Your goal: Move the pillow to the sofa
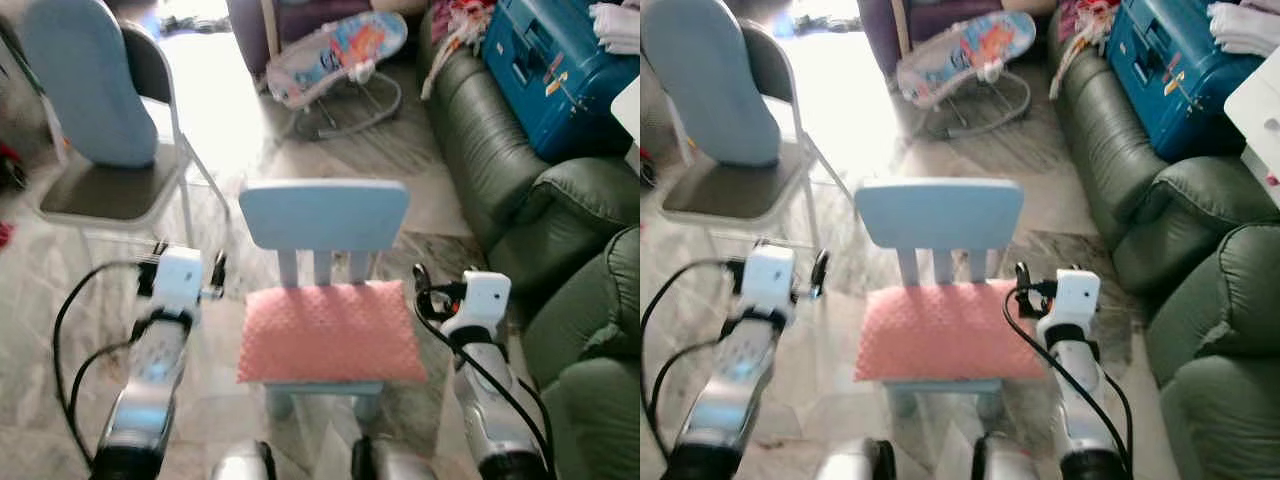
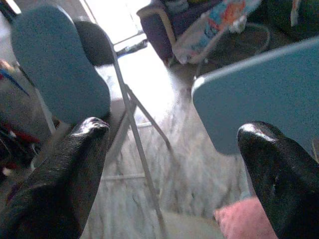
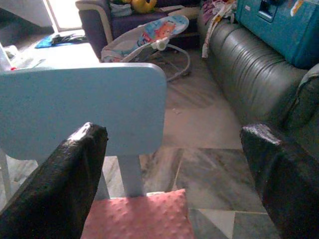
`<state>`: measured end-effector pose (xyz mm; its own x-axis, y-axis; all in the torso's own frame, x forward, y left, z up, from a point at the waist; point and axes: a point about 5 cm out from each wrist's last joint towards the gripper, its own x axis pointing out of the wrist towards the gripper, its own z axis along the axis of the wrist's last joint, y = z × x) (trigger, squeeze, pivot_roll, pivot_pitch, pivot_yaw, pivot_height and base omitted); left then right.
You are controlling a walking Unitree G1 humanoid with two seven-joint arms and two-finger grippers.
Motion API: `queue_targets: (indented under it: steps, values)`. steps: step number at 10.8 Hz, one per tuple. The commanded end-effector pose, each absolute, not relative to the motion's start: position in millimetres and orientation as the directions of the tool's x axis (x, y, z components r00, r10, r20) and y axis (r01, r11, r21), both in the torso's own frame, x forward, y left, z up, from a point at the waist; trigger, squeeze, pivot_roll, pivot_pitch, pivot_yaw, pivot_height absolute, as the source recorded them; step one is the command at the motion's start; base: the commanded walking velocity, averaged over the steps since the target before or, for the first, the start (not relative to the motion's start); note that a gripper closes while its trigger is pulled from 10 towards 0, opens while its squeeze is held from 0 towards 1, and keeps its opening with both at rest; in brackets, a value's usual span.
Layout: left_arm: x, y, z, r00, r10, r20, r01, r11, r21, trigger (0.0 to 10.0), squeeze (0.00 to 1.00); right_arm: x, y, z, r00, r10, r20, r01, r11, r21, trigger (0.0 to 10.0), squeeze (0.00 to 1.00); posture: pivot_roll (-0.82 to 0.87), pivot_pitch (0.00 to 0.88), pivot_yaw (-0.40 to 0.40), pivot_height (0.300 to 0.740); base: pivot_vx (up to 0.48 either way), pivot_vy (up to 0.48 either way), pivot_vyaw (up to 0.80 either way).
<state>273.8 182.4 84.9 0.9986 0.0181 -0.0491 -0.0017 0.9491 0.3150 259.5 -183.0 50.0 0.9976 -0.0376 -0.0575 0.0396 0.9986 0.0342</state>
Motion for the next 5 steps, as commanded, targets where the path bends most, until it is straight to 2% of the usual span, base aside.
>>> queue_targets:
  steps: [1, 3, 5]
  values:
    - [271, 183, 81, 0.998, 0.027, -0.054, -0.007, 0.940, 0.342, 10.0, 0.00, 256, -189, 53, 0.998, -0.044, -0.045, 0.046, 0.998, 0.032, 10.0, 0.00, -0.05, 0.053, 0.060, 0.740, 0.000, 0.000, 0.00]
    - [266, 180, 71, 0.997, 0.050, -0.065, -0.024, 0.932, 0.361, 10.0, 0.00, 248, -202, 57, 0.998, -0.045, -0.042, 0.046, 0.999, 0.025, 10.0, 0.00, -0.07, 0.031, 0.037, 0.740, 0.000, 0.000, 0.00]
    - [267, 180, 70, 0.996, 0.012, -0.086, 0.020, 0.930, 0.366, 10.0, 0.00, 246, -192, 66, 0.998, 0.030, -0.047, -0.026, 0.996, 0.083, 10.0, 0.00, -0.08, 0.019, 0.085, 0.740, 0.000, 0.000, 0.00]
